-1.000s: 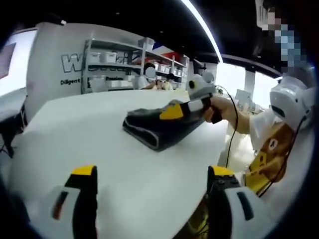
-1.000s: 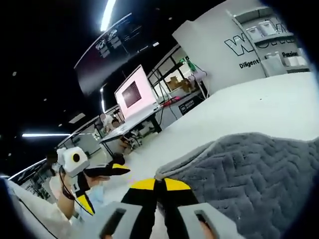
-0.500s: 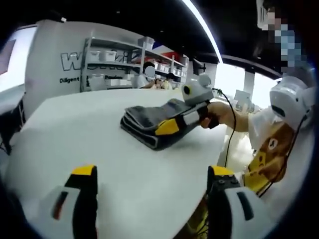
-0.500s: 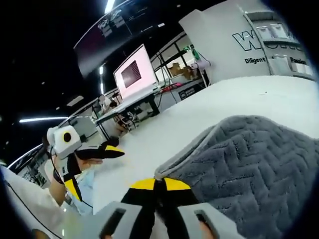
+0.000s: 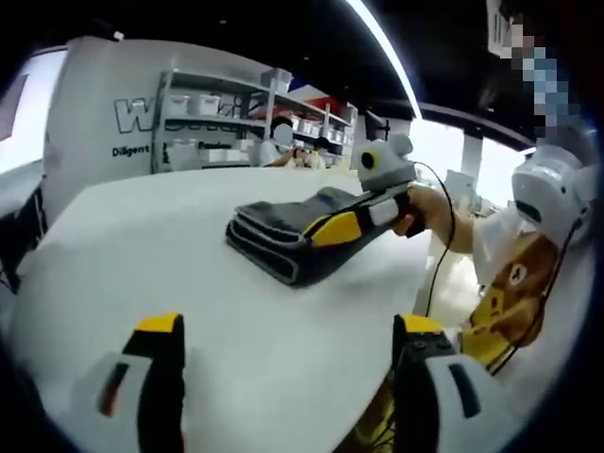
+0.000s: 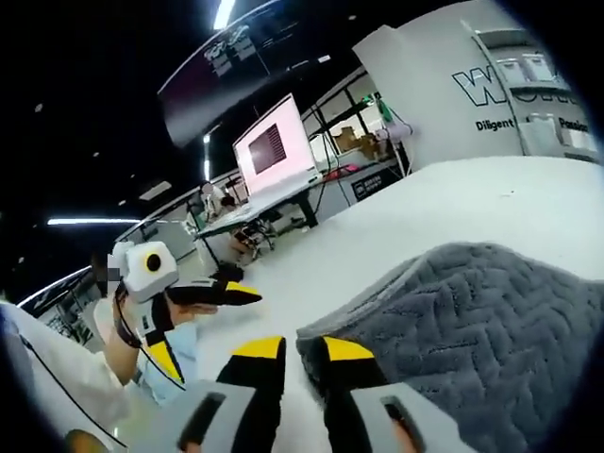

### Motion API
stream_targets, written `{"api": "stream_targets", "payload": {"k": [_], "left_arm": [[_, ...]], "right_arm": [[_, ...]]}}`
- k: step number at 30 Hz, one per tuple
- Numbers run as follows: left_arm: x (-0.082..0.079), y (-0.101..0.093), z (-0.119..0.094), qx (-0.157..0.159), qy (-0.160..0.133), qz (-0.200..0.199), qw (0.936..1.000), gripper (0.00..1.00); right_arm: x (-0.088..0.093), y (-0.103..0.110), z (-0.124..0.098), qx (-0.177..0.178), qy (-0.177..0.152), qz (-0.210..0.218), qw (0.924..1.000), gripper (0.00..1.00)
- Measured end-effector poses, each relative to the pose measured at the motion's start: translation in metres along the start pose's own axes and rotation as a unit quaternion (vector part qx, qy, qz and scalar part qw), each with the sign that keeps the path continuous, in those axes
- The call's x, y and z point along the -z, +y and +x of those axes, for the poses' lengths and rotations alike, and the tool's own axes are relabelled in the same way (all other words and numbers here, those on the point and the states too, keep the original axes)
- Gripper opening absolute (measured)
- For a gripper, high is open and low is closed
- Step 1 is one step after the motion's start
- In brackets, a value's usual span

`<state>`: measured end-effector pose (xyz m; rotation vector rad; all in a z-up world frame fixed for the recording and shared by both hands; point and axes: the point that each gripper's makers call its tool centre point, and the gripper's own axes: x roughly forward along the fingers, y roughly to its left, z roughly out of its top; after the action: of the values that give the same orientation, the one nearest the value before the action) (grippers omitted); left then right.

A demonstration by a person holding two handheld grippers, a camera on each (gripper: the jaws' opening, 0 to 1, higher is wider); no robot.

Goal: Fold the towel on the table until its edges align and the towel forms a compact rectangular stack.

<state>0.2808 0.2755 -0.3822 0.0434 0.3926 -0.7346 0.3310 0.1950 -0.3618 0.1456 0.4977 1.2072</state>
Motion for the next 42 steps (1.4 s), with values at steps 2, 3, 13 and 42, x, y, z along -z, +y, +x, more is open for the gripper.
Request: {"api": "stream_targets", "payload": {"k": [2, 3, 13, 42], "left_arm": [[-0.001, -0.002, 0.001, 0.002, 0.000, 0.001, 1.0000, 0.96], [-0.002, -0.003, 0.002, 0.003, 0.000, 0.002, 1.0000, 0.96], [-0.012, -0.010, 0.005, 0.005, -0.003, 0.014, 0.9999, 0.96], [-0.015, -0.026, 0.027, 0.004, 0.004, 0.022, 0.9997, 0.96]], "right_arm": [[-0.005, 0.003, -0.006, 0.001, -0.006, -0.014, 0.9999, 0.16], [-0.009, 0.006, -0.009, 0.000, -0.012, -0.022, 0.9997, 0.17], [-0.022, -0.008, -0.071, 0.034, -0.051, -0.063, 0.9961, 0.25], [0.065, -0.110, -0.335, 0.230, -0.027, -0.065, 0.9706, 0.62]]}}
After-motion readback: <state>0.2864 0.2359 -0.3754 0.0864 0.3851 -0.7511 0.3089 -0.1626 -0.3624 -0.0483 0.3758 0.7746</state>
